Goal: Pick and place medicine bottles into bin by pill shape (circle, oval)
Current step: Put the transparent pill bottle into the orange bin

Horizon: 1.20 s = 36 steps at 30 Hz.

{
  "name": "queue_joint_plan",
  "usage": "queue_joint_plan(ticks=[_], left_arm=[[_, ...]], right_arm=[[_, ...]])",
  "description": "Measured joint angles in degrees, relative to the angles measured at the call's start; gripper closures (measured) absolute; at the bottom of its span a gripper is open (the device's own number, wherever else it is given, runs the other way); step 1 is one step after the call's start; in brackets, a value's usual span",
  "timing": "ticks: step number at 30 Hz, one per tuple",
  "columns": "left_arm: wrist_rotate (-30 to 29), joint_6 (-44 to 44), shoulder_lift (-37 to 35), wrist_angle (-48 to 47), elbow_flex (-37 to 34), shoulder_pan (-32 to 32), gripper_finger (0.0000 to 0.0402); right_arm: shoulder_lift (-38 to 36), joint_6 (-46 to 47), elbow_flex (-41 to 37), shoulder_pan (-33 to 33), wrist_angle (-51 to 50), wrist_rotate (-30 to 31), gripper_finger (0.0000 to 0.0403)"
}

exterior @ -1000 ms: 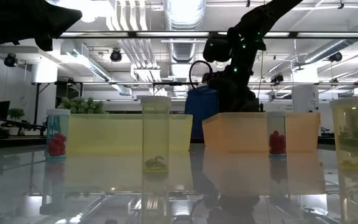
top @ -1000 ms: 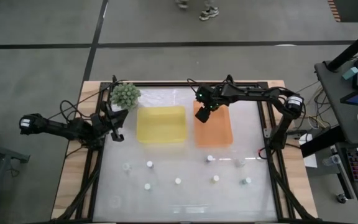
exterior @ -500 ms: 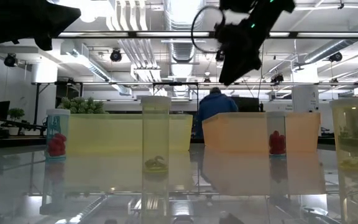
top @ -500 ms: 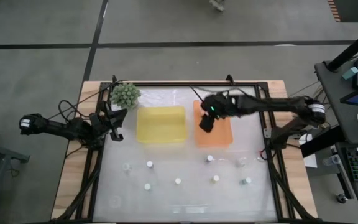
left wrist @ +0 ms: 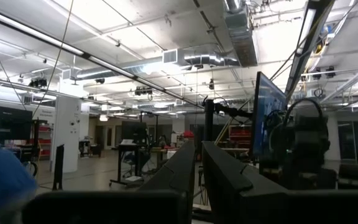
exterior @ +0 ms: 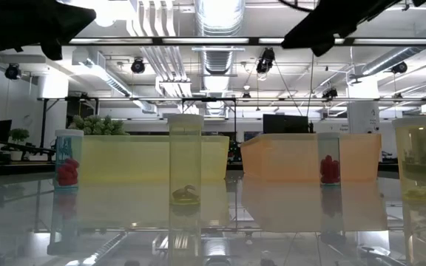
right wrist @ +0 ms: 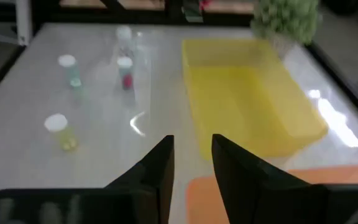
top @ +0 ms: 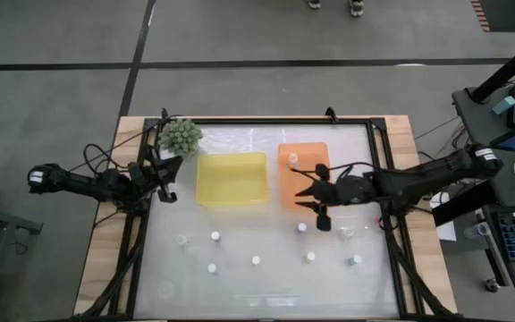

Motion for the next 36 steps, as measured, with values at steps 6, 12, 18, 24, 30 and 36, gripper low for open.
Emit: queue_joint_plan(ticks=[6,12,18,24,30,36], left_arm=[[0.84,-6.59,0.26,-0.06,0.0,0.0,0.0387],[7.47,-19.04,1.58,0.03,0.0,-0.04,0.0387],[9.25,-28.83,5.09,0.86,0.93,-0.04,0.0387],[9.25,-30.03,11.24,2.96,6.11,-0.21,0.0387],[9.25,-31.1,19.77,3.02,13.42,-0.76,0.0387],[9.35,-34.71,29.1,2.07,20.14,-1.45,0.0387]], right_arm=[[-6.38,-6.75,-5.0,1.02,5.36,-0.16,0.0333],[-9.66,-13.28,-10.47,1.01,12.98,-2.16,0.0349],[-12.15,-18.95,-14.97,0.98,19.53,-2.11,0.036],[-15.34,-23.63,-15.98,0.98,19.96,-2.13,0.036],[-19.22,-26.2,-16.19,0.98,20.0,-7.6,0.036],[-23.65,-28.15,-16.94,0.98,19.89,-8.15,0.036]])
